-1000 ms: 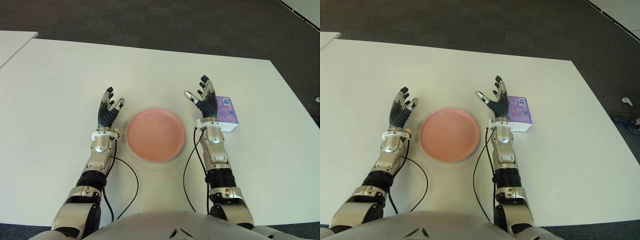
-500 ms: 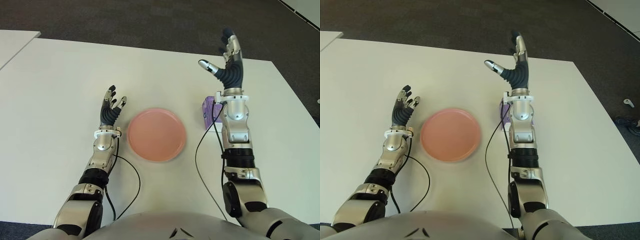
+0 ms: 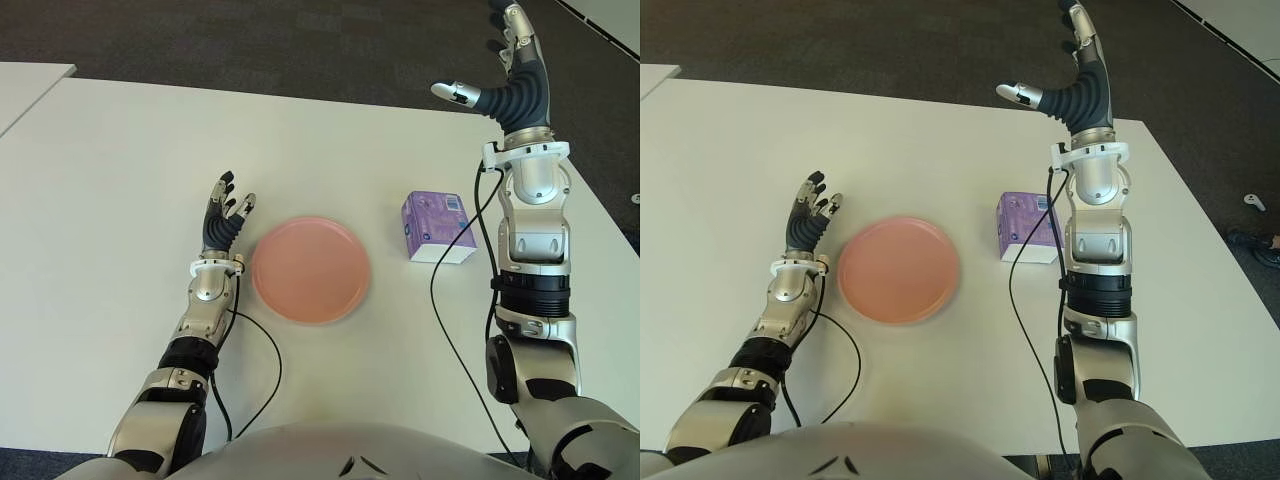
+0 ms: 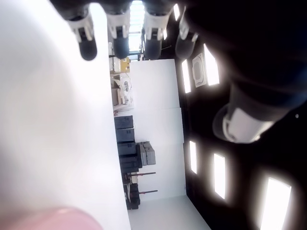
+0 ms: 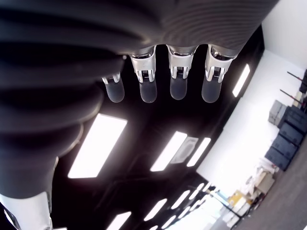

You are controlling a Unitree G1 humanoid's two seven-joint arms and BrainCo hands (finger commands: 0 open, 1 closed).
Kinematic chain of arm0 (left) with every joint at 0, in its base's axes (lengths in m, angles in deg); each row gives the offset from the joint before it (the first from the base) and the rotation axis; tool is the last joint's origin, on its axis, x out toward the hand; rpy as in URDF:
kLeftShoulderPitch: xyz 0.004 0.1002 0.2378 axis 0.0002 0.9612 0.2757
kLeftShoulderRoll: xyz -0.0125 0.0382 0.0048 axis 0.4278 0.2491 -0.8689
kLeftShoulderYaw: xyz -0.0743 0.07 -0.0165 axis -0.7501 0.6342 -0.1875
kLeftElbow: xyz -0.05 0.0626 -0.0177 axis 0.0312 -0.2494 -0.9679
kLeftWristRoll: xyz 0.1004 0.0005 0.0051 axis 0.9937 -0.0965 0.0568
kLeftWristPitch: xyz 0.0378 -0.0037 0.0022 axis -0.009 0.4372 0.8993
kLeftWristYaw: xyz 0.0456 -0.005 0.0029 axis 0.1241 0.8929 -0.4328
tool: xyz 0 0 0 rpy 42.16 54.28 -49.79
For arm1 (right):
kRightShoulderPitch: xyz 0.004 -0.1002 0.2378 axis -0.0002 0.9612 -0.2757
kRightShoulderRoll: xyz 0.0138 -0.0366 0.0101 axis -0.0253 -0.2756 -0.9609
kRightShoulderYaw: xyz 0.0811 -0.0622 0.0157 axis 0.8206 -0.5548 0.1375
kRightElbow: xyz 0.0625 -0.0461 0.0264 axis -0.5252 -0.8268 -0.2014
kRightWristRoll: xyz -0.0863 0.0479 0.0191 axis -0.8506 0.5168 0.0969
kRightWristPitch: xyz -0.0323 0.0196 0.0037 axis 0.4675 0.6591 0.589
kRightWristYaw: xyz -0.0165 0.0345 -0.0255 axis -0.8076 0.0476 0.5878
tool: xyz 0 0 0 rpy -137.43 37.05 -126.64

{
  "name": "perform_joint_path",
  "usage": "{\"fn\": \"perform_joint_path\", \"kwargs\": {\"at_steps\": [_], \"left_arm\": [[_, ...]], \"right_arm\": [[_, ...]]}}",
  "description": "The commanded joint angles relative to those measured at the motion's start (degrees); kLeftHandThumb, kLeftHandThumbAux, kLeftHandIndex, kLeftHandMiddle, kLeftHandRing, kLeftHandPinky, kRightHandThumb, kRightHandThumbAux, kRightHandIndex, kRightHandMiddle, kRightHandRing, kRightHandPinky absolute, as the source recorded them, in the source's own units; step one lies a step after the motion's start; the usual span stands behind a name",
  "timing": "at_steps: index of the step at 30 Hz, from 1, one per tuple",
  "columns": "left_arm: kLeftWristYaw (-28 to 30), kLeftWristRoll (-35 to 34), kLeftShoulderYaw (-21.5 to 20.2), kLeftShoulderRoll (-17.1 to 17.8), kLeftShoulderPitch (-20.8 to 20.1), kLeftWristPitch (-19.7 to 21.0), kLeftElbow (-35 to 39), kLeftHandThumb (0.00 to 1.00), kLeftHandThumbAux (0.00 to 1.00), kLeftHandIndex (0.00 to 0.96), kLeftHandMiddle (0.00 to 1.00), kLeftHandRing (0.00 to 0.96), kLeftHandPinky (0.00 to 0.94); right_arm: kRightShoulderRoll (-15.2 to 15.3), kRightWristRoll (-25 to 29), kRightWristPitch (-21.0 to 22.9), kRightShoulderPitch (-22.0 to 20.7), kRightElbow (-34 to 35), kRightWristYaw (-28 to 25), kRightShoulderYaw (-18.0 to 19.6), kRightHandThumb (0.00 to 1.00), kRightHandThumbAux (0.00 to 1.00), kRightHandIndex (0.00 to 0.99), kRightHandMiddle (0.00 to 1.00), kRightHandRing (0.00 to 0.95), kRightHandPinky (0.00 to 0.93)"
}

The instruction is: Put the tissue paper into the plate.

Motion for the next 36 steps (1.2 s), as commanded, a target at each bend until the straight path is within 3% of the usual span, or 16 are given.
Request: {"fn": "perform_joint_path", "kwargs": {"at_steps": [1,5,10,13,15,20,29,36], "left_arm": [[0.27,0.29,0.29,-0.54,1.51,0.64,0.8,0.0,0.551,0.0,0.003,0.0,0.0],[-0.15,0.55,0.24,-0.74,1.83,0.41,0.95,0.0,0.556,0.0,0.009,0.0,0.0],[-0.31,0.74,0.24,-0.77,2.01,0.74,1.07,0.0,0.558,0.0,0.013,0.0,0.0],[-0.4,0.84,0.22,-0.77,2.08,0.96,1.27,0.0,0.555,0.001,0.013,0.0,0.0],[-0.4,0.86,0.19,-0.77,2.15,1.12,1.44,0.0,0.552,0.002,0.013,0.0,0.0],[-0.52,0.87,-0.03,-0.83,2.15,1.32,1.45,0.0,0.549,0.005,0.018,0.0,0.0],[0.56,-0.69,-0.59,-1.15,1.93,1.77,1.22,0.0,0.547,0.001,0.004,0.0,0.0],[0.32,-0.58,-0.57,-0.95,1.83,2.01,0.92,0.0,0.549,0.0,0.0,0.0,0.0]], "right_arm": [[5.93,-1.84,-4.5,3.38,-6.27,-2.35,1.09,0.155,0.673,0.036,0.048,0.021,0.008],[12.67,-6.14,-3.38,4.53,-5.67,-8.47,-1.87,0.141,0.616,0.037,0.039,0.015,0.004],[22.58,-10.23,-9.06,5.09,-10.61,-16.88,-5.49,0.118,0.526,0.016,0.009,0.002,0.0],[26.31,-11.45,-13.71,4.37,-15.01,-20.19,-7.8,0.121,0.461,0.005,0.002,0.0,0.0],[27.53,-12.09,-16.3,3.69,-17.59,-21.28,-9.17,0.128,0.433,0.002,0.001,0.0,0.0],[30.35,-14.22,-22.31,7.13,-20.31,-21.73,-11.55,0.166,0.377,0.0,0.0,0.0,0.0],[34.66,-12.8,-24.9,14.56,-18.64,-25.91,-10.44,0.2,0.322,0.0,0.0,0.0,0.0],[35.79,-13.4,-26.83,15.25,-20.95,-27.72,-11.17,0.234,0.29,0.0,0.0,0.0,0.0]]}}
